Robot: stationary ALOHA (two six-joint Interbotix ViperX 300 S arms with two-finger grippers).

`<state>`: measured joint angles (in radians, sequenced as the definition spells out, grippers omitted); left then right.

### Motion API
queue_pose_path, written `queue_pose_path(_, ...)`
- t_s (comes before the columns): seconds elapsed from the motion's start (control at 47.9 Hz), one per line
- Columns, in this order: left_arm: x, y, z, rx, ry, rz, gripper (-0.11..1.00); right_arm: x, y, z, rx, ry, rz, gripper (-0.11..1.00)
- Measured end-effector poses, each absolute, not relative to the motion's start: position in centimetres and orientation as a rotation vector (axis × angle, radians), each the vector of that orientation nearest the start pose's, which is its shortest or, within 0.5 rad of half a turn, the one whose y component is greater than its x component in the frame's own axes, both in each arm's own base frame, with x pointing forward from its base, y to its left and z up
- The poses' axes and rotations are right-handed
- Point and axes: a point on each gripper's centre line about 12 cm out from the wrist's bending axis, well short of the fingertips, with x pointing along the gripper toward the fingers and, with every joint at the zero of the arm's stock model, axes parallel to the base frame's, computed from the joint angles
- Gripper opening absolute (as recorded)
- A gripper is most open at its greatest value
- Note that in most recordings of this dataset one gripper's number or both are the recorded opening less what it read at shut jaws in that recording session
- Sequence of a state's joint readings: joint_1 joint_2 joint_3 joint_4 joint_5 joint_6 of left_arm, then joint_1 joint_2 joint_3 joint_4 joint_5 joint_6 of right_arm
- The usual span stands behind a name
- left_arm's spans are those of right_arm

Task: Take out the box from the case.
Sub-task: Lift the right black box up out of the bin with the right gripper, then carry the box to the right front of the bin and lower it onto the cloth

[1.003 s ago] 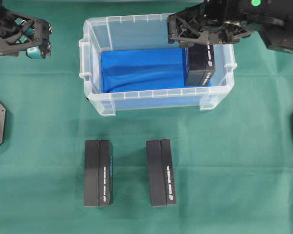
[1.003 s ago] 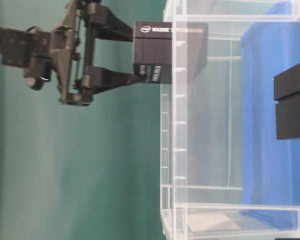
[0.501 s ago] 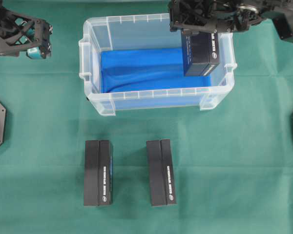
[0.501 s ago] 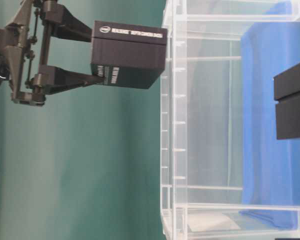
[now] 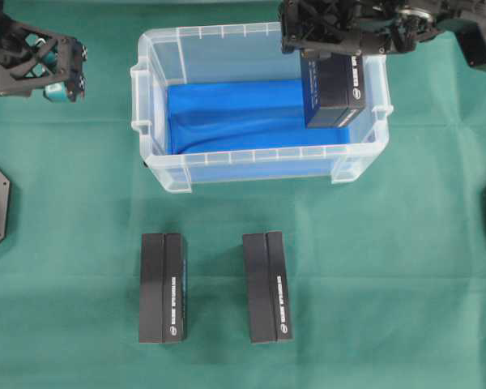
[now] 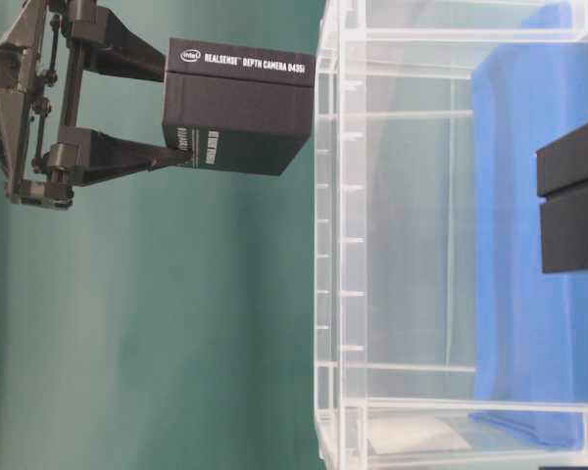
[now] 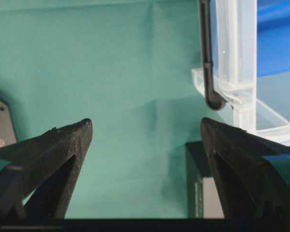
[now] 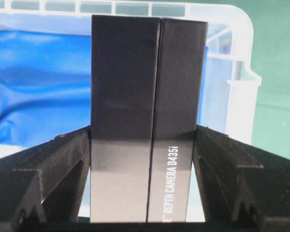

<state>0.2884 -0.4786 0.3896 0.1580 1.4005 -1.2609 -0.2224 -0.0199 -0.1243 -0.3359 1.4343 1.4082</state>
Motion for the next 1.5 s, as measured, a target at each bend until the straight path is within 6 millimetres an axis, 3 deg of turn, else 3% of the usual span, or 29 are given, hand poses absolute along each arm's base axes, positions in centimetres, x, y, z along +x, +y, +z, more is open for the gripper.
queue_pose_path(0.773,22.8,8.6,33.4,-1.110,0.916,1.143,0.93,36.5,-11.8,36.4,1.052,0.757,-1.252,0.66)
queue_pose_path(1.024,22.8,8.6,33.4,-1.109,0.916,1.141,0.93,36.1,-9.2,36.8,1.029,0.809,-1.247,0.66)
queue_pose_path(1.504,22.8,8.5,33.2,-1.107,0.921,1.144,0.93,36.2,-2.1,37.0,1.030,0.848,-1.227,0.66)
